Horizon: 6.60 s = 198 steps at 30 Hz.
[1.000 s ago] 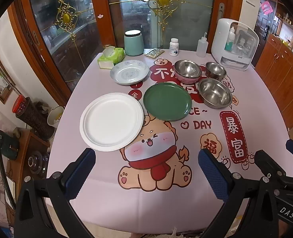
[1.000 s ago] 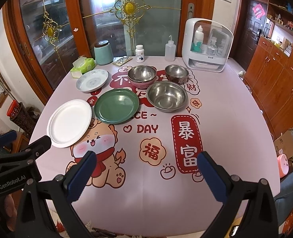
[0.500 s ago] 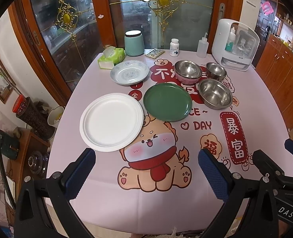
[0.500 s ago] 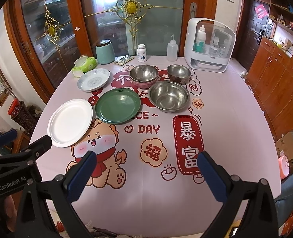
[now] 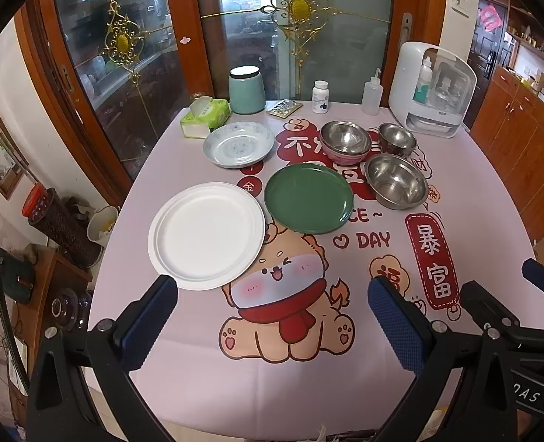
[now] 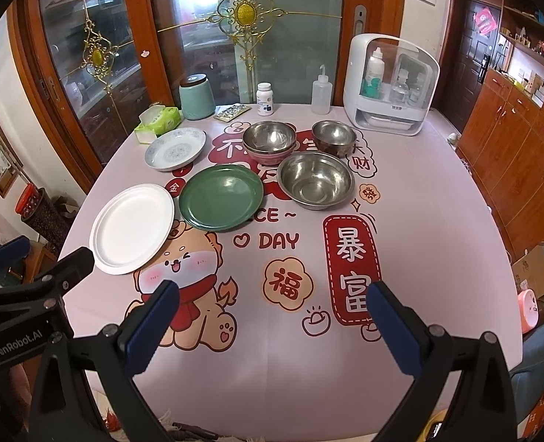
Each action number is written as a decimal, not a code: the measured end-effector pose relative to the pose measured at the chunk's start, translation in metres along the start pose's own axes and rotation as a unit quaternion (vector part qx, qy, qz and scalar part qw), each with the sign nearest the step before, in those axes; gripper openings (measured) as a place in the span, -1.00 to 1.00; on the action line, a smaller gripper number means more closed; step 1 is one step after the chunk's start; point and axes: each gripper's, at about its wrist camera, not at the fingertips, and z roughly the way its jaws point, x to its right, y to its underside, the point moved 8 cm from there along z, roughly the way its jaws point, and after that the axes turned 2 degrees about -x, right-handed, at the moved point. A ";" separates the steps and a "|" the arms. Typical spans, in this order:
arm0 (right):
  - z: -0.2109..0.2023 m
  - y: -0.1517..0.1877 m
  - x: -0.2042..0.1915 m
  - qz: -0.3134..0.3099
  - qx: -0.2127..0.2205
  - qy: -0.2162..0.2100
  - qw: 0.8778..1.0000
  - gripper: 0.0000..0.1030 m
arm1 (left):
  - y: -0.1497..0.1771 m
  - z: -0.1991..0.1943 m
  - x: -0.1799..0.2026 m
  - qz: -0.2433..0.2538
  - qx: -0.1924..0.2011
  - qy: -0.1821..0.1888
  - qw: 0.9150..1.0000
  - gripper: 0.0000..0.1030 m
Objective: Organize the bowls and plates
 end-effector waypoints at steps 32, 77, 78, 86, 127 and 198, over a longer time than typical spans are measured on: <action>-0.002 0.005 -0.003 0.018 0.002 0.003 1.000 0.97 | 0.006 -0.004 -0.009 0.017 -0.004 0.010 1.000 0.98; 0.231 -0.027 -0.156 0.053 -0.180 -0.129 0.974 0.40 | -0.038 0.273 -0.279 -0.061 -0.134 -0.032 0.989 0.60; 0.236 -0.027 -0.158 0.056 -0.185 -0.131 0.972 0.37 | -0.036 0.287 -0.282 -0.064 -0.147 -0.027 0.987 0.58; 0.267 -0.028 -0.170 0.074 -0.209 -0.138 0.965 0.32 | -0.033 0.329 -0.280 -0.078 -0.189 0.012 0.979 0.47; 0.184 -0.010 -0.092 0.078 -0.195 -0.126 0.970 -0.61 | -0.010 0.215 -0.135 0.044 -0.208 0.133 0.968 -0.61; 0.146 0.075 0.064 -0.034 -0.194 -0.081 0.977 -0.12 | 0.075 0.127 0.023 0.013 -0.128 0.013 0.992 0.16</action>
